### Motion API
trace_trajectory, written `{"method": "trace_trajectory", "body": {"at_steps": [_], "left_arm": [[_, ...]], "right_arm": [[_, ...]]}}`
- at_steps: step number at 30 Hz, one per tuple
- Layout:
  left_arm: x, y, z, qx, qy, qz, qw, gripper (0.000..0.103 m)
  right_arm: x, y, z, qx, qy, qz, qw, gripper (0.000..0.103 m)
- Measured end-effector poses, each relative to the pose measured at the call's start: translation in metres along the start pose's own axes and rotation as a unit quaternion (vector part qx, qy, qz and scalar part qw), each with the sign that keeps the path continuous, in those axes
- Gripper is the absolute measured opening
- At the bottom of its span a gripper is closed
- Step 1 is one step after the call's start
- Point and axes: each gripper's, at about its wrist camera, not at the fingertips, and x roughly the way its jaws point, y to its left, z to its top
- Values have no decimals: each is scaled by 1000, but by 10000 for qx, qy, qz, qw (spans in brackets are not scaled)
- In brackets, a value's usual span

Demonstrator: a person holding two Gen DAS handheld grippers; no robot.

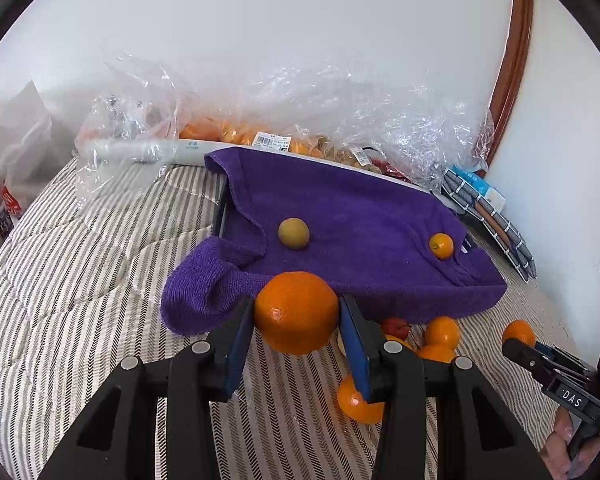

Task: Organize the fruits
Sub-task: 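Grasp a large orange with the right tool while the left tool grasps another large orange, then lift and carry both large oranges over the purple towel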

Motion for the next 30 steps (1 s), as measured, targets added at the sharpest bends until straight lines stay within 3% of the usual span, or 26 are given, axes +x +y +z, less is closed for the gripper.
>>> {"method": "trace_trajectory", "body": {"at_steps": [18,30], "left_arm": [[-13,5,2,-107,-263,140,9995,40],[-22,2,28,-139,-466,42,9988,40]], "right_arm": [[-4,-2,3,71,-59,29,10000,40],[-12,3,51,-93,-500,93,9987,40]]}}
